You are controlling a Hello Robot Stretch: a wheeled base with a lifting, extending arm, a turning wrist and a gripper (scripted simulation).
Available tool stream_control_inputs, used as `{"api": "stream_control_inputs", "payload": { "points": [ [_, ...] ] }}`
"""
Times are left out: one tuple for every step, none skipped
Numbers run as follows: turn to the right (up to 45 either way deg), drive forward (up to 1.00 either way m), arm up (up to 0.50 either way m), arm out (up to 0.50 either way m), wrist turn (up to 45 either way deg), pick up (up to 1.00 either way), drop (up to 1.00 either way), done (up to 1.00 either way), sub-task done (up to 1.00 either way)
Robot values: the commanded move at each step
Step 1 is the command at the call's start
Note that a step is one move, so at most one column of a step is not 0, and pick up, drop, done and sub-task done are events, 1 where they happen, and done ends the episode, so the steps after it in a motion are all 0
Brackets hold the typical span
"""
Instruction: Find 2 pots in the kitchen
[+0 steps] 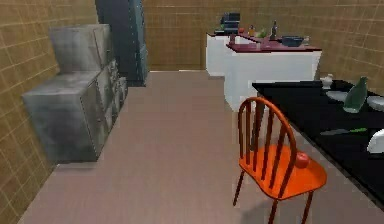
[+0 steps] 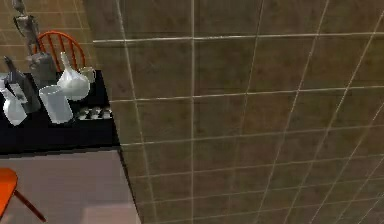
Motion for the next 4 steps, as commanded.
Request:
{"api": "stream_control_inputs", "payload": {
  "points": [
    [0.0, 1.0, 0.0, 0.0, 0.0, 0.0, 0.0, 0.0, 0.0],
    [-12.0, 0.0, 0.0, 0.0, 0.0, 0.0, 0.0, 0.0, 0.0],
    [0.0, 0.3, 0.0, 0.0, 0.0, 0.0, 0.0, 0.0, 0.0],
    [18.0, 0.0, 0.0, 0.0, 0.0, 0.0, 0.0, 0.0, 0.0]
  ]
}}
